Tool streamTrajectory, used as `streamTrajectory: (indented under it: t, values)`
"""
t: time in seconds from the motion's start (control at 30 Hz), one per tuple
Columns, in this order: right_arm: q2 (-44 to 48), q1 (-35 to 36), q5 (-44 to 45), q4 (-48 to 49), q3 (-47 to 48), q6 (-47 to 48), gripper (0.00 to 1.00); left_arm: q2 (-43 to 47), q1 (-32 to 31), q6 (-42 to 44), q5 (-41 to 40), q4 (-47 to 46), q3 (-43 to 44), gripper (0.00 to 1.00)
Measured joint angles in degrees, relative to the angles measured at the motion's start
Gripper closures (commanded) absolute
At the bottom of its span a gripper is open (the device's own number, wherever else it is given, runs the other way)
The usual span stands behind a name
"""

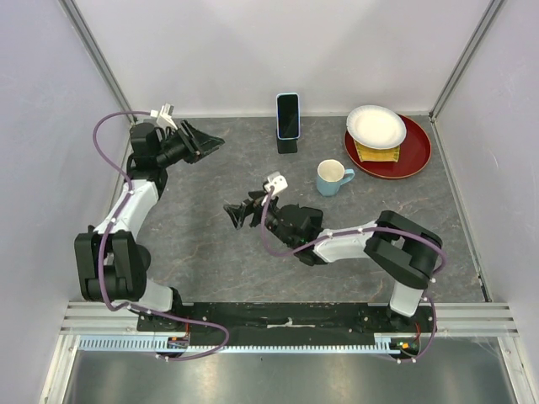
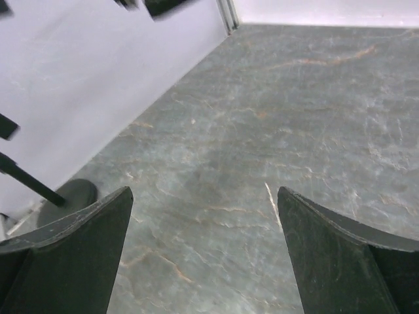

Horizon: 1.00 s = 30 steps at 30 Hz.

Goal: Place the phone on the phone stand

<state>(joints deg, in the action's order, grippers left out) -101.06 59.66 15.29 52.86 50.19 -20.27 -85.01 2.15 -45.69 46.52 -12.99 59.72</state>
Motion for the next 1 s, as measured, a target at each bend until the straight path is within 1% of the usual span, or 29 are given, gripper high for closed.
streamTrajectory:
  t: [0.1, 0.13, 0.17, 0.27, 0.37, 0.43, 0.5, 0.53, 0.6, 0.7, 0.77, 0.87, 0.97, 1.0]
  values:
    - [-3.3, -0.9, -1.2, 8.6, -5.1, 0.5, 0.02, 1.8, -0.6, 3.4, -3.0, 3.6, 0.5, 0.49]
    - [-4.7, -1.4, -2.0, 9.9, -6.4, 0.1, 0.02, 2.3, -0.9, 4.6, -4.1, 4.7, 0.7, 0.52]
    - [-5.7, -2.0, -2.8, 10.6, -7.4, -0.4, 0.02, 2.7, -1.4, 6.1, -5.4, 6.1, 1.0, 0.53]
    - [-7.2, -4.4, -5.7, 12.2, -8.4, -2.0, 0.02, 3.3, -3.7, 10.8, -11.2, 11.5, 3.3, 0.53]
    - [-7.2, -6.5, -8.3, 14.3, -7.7, -2.1, 0.02, 4.7, -7.8, 15.9, -21.8, 18.1, 5.0, 0.52]
    - [-7.2, -7.3, -9.6, 14.3, -6.7, -2.0, 0.02, 7.3, -9.8, 16.7, -28.6, 22.7, 4.9, 0.51]
    - [-7.0, -7.7, -10.7, 14.3, -6.0, -2.0, 0.02, 11.6, -10.3, 16.1, -35.3, 27.0, 3.9, 0.49]
    - [-6.6, -7.8, -11.1, 14.3, -5.9, -2.0, 0.02, 13.9, -10.1, 15.6, -38.2, 28.8, 3.1, 0.44]
    - [-5.8, -8.2, -12.1, 14.3, -6.0, -2.0, 0.02, 21.6, -9.4, 13.9, -45.8, 33.9, 0.3, 0.41]
    - [-4.5, -8.6, -13.1, 14.4, -6.2, -2.3, 0.02, 31.0, -8.6, 12.5, -53.7, 40.8, -1.0, 0.42]
    - [-3.6, -9.1, -13.9, 14.8, -6.8, -2.8, 0.02, 35.1, -7.9, 12.0, -58.4, 45.2, -0.5, 0.42]
    - [-3.2, -10.0, -15.0, 15.7, -7.5, -4.3, 0.02, 35.2, -6.4, 9.9, -63.6, 52.2, 1.8, 0.47]
    - [-3.2, -11.1, -16.0, 15.7, -7.8, -6.2, 0.02, 30.2, -3.7, 3.9, -68.3, 62.7, 5.3, 0.44]
    - [-3.2, -11.5, -16.4, 15.7, -7.8, -7.1, 0.02, 28.1, -2.9, 1.1, -69.8, 66.7, 6.8, 0.41]
